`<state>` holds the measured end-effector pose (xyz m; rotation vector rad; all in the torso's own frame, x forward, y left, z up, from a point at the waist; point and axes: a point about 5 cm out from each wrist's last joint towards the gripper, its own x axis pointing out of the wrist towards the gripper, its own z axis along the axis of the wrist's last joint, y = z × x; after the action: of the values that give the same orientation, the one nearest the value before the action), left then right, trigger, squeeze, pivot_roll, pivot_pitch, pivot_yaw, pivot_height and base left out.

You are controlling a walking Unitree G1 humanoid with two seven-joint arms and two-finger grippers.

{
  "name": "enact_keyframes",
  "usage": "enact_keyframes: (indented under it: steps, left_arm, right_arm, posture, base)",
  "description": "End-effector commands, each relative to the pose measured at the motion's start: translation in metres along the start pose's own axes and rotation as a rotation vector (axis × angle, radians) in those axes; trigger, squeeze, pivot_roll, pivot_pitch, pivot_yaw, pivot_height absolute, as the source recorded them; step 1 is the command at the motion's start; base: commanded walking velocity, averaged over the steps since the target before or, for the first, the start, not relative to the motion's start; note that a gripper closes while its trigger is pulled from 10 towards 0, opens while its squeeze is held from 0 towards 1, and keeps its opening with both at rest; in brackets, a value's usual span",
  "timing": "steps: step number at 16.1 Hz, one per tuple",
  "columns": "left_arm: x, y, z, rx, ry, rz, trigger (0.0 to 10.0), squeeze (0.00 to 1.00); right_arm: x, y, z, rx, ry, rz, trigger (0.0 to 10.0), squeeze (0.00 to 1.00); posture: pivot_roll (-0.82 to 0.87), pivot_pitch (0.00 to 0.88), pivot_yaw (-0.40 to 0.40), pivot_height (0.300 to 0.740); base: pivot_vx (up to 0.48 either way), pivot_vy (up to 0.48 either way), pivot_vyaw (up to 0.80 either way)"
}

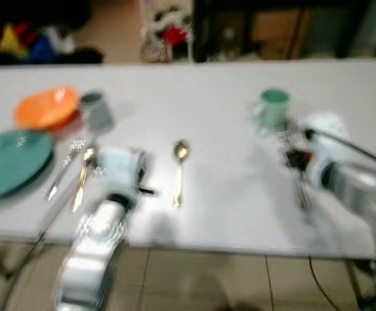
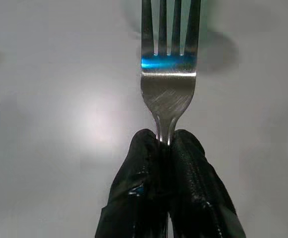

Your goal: Setting the table

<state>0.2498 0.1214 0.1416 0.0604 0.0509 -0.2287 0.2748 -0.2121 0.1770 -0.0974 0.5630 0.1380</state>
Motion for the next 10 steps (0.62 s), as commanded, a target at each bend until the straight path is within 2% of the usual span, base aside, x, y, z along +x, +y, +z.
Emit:
enact_keyframes:
  steps: [1,3,5,7,9,10]
  left_arm:
    - [-0.001,0.007,0.001,0.019,0.002,0.016,10.0,0.00]
    - [-0.001,0.002,0.000,0.006,-0.001,-0.007,10.0,0.00]
    - [-0.002,-0.002,-0.001,-0.024,-0.001,-0.022,10.0,0.00]
    - [-0.003,0.001,-0.001,-0.040,-0.002,0.005,10.0,0.00]
    - [-0.004,0.002,-0.001,-0.043,-0.005,0.015,10.0,0.00]
    - [-0.003,0.003,-0.004,-0.053,0.012,0.025,10.0,0.00]
  right_arm:
    - [-0.005,0.008,0.007,-0.020,-0.028,0.026,10.0,0.00]
    - [-0.009,0.007,0.003,-0.029,-0.010,0.018,10.0,0.00]
    - [-0.011,0.006,0.001,-0.056,0.018,0.017,10.0,0.00]
    - [-0.009,0.005,0.006,-0.072,0.002,0.032,10.0,0.00]
    - [-0.006,0.008,0.012,-0.092,-0.022,0.057,10.0,0.00]
    - [0.000,0.009,0.016,-0.108,-0.042,0.068,10.0,0.00]
  posture:
    - [-0.15,0.052,0.107,0.740]
    - [-0.16,0.057,0.114,0.740]
    - [-0.17,0.056,0.117,0.740]
    - [-0.18,0.051,0.114,0.740]
    - [-0.19,0.051,0.118,0.740]
    - [-0.19,0.047,0.120,0.740]
  base:
    - [0.349,0.000,-0.76]
    - [0.319,0.000,0.00]
    - [0.000,0.000,0.00]
    - [0.000,0.000,0.00]
    - [0.000,-0.313,0.00]
    - [0.000,0.000,0.00]
